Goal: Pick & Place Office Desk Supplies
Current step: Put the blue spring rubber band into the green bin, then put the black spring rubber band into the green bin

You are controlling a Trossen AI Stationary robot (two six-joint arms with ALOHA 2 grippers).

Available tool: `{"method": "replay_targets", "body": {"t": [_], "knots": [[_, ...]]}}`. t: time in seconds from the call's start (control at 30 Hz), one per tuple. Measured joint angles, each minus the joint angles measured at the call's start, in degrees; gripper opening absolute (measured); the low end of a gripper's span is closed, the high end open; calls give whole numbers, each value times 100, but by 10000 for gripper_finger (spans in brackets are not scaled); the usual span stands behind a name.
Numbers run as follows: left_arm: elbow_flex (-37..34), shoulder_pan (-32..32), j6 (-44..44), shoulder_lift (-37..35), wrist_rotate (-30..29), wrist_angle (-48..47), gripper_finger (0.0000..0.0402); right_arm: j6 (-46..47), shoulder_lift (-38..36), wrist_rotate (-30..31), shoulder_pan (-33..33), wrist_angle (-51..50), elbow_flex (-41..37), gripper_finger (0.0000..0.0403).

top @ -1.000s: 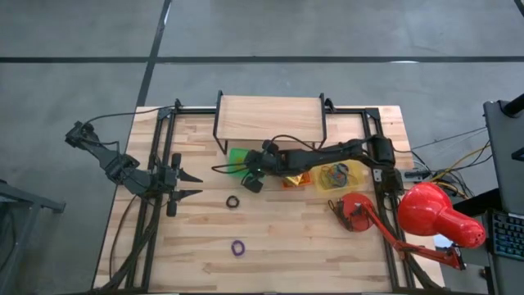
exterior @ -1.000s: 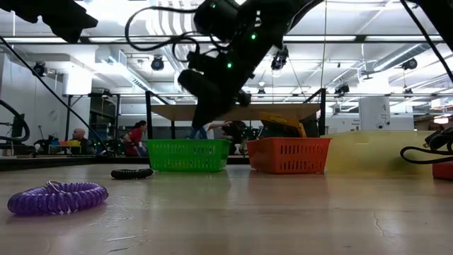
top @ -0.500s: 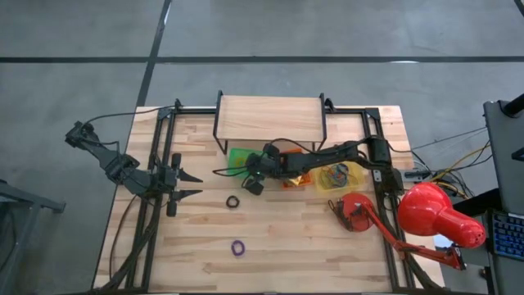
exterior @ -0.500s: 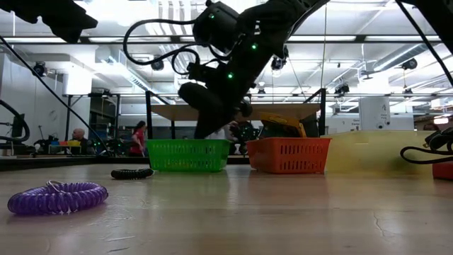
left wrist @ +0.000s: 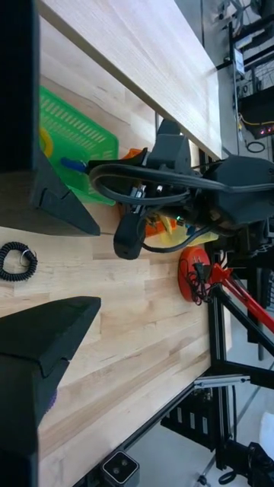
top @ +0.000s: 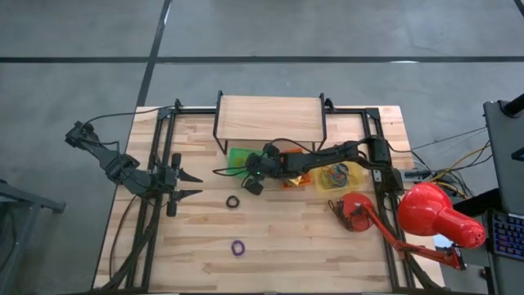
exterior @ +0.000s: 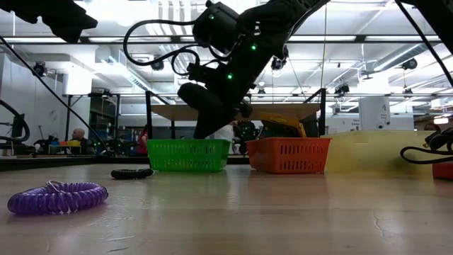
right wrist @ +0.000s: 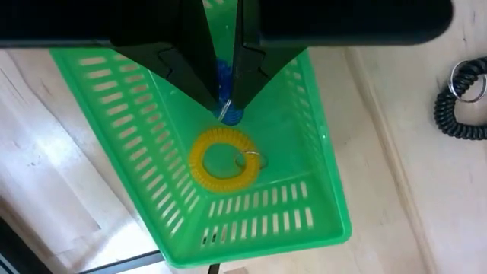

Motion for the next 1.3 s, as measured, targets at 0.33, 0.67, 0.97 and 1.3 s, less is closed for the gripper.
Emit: {"method": "replay_targets", "body": {"t": [0.33, 0.67, 0.97, 1.3], "knots": [[0, 2, 1, 0, -1, 0, 141, 721, 0, 2, -17, -2, 0, 34], [0, 0, -1, -2, -2, -2, 141, 555, -2, 2, -31, 45, 0, 81], [0, 2, -2, 0, -2, 0, 141, 240, -2, 4, -28, 75, 0, 136], [0, 2, -2, 0, -2, -2, 141, 228, -4, 4, -28, 77, 0, 139]]}}
